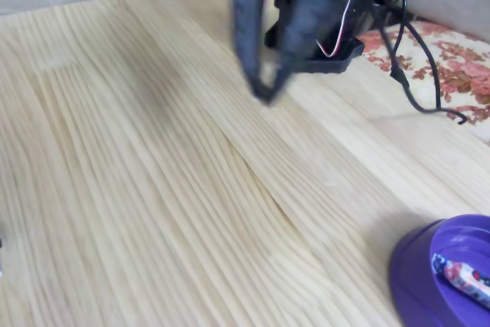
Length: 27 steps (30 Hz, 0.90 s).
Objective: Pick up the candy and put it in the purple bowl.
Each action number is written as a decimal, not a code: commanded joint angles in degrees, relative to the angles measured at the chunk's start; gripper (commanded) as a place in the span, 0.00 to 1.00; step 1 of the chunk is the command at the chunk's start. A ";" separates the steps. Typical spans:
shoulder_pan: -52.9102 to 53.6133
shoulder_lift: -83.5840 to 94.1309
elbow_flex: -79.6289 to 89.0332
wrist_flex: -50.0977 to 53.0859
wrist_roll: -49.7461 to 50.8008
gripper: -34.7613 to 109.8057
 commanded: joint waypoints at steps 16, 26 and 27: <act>31.38 28.74 31.73 -2.64 -7.38 0.24; 36.74 43.42 42.36 1.49 -10.99 0.24; 36.91 44.12 42.36 2.37 -11.07 0.24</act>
